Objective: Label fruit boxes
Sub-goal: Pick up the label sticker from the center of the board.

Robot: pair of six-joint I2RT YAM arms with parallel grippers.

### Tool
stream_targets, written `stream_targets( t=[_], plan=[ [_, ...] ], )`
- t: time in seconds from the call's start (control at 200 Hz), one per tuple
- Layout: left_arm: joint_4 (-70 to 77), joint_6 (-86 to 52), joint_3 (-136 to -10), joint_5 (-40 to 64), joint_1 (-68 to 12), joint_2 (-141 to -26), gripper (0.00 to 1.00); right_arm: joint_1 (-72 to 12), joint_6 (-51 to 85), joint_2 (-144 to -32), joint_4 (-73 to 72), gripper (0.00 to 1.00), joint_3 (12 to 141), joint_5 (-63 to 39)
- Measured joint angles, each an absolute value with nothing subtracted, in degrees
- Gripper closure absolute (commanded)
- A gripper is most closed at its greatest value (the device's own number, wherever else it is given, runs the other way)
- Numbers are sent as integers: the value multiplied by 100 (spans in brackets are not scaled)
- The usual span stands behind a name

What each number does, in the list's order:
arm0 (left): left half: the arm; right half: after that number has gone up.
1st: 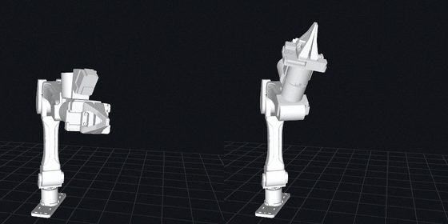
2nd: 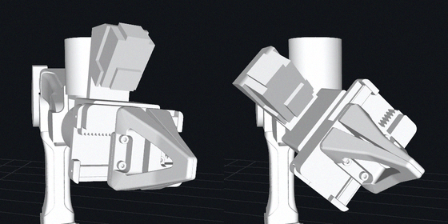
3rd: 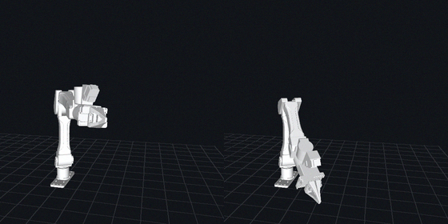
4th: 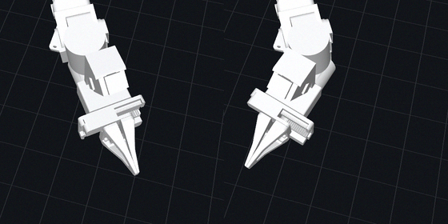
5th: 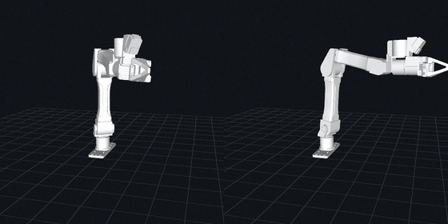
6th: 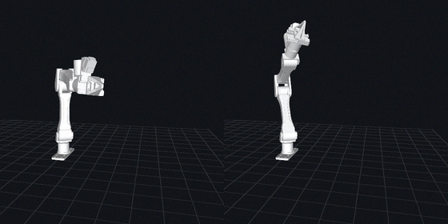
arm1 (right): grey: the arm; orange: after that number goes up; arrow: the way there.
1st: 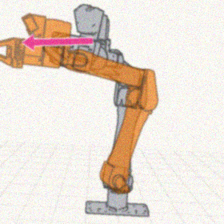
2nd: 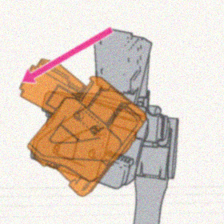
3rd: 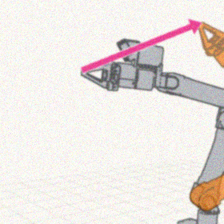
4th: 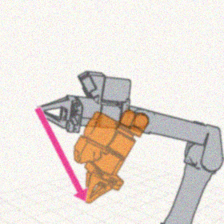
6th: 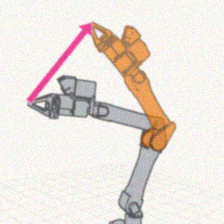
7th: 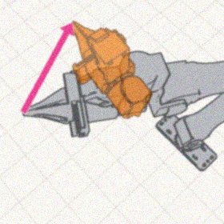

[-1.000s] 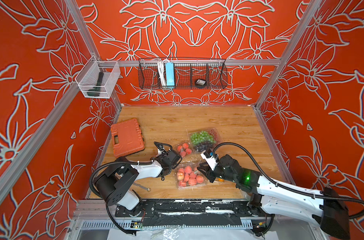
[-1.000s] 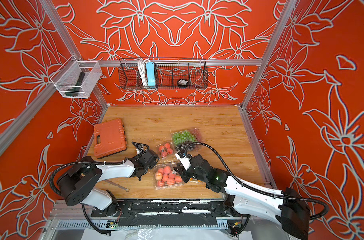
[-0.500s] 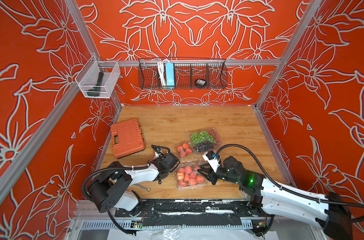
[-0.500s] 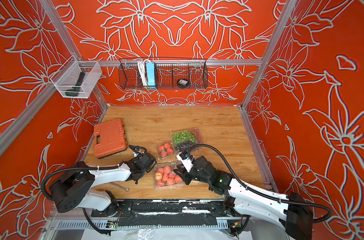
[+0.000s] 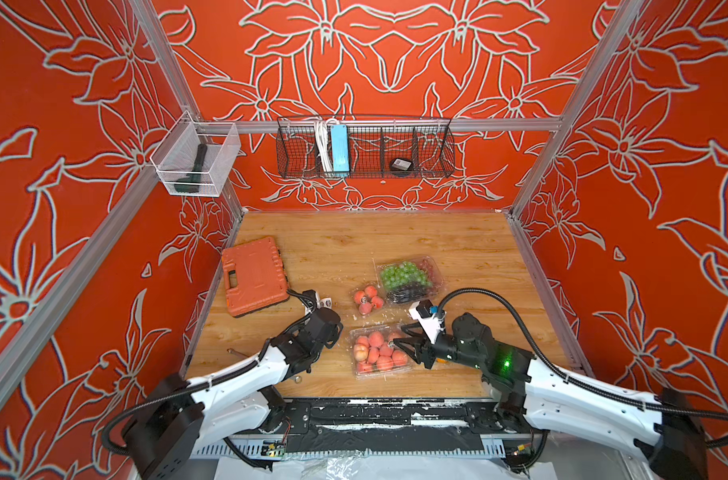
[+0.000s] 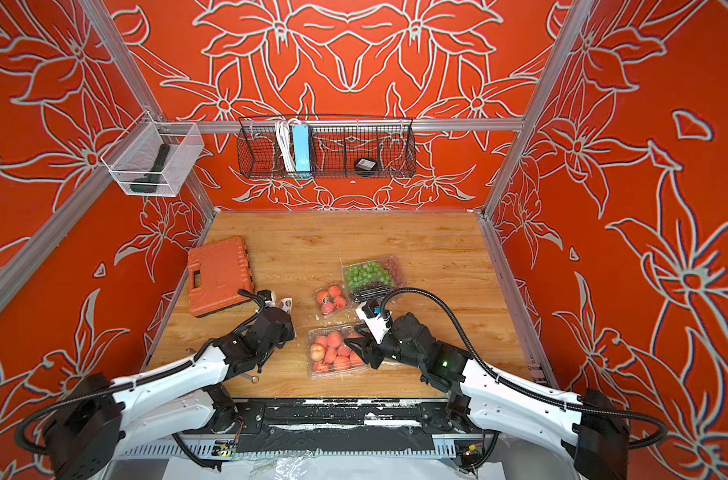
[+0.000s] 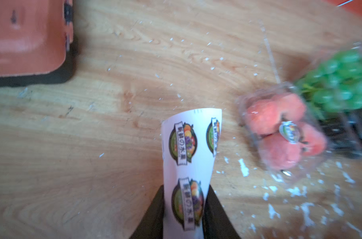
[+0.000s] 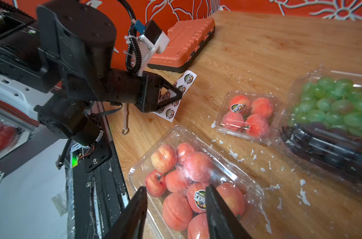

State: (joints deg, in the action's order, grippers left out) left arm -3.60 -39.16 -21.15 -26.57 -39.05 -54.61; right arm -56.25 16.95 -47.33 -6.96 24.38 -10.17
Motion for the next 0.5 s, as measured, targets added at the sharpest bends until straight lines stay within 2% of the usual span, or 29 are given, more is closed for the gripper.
stream_targets(
  t=[0.045,0.105,0.145,0.265,0.5],
  plan=[
    [-270,-3739,-2064,-2521,-3905,-5013,70,-5625,1706,-4814,-722,41,2473,-1039],
    [40,-3468,-1968,-2176,-3900,-4377,75,-5618,1750,-4971,-742,23,2591,-1135],
    [233,-3284,-1905,-1922,-3900,-4025,74,-5621,1730,-5089,-749,17,2722,-1229],
    [867,-2762,-1837,-985,-3909,-3361,71,-5579,1717,-5478,-788,17,3347,-1605],
    [1704,-2010,-1841,191,-3981,-3299,70,-5374,1684,-6123,-1009,26,4534,-2084]
  ],
)
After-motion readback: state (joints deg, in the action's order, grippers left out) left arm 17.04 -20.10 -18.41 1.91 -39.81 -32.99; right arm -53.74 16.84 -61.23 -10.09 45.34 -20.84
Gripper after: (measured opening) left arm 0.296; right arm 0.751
